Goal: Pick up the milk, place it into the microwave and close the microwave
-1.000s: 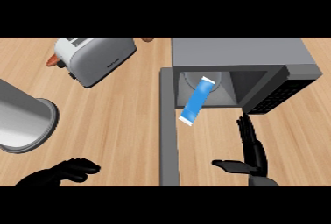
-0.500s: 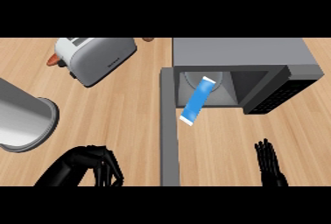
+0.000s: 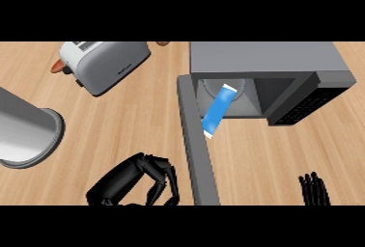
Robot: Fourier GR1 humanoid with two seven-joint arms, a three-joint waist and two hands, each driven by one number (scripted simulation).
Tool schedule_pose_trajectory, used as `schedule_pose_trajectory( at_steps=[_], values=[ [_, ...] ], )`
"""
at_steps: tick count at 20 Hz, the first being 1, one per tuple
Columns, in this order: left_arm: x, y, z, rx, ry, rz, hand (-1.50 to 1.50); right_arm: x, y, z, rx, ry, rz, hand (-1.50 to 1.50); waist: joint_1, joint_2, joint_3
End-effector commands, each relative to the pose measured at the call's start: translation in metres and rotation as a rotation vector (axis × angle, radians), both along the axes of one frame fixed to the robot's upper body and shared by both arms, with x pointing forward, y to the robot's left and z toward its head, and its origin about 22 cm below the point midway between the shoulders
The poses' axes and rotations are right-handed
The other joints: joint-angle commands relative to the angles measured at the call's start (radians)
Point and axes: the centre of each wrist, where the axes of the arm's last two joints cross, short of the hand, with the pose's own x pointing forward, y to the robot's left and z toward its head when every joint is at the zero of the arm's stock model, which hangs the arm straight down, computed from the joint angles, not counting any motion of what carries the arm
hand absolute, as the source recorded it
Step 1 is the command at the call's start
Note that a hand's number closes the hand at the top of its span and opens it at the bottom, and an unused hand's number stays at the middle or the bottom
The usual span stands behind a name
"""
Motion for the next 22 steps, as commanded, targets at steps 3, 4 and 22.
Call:
schedule_pose_trajectory(
  at_steps=[3, 4, 22],
  values=[
    [0.014, -0.058, -0.011, 0.076, -0.066, -0.085, 1.5, -0.019, -0.007, 0.022, -0.012, -0.039, 0.012, -1.5, -0.002, 0.001, 0.0],
    [0.014, -0.059, -0.033, 0.096, -0.092, -0.108, 1.5, -0.02, -0.031, 0.021, 0.02, -0.032, 0.026, -1.5, -0.002, 0.002, 0.0],
    [0.016, -0.154, -0.059, 0.131, 0.04, 0.001, 1.5, -0.009, 0.001, 0.096, 0.079, -0.243, 0.241, -1.5, -0.115, 0.016, -0.002]
  ],
)
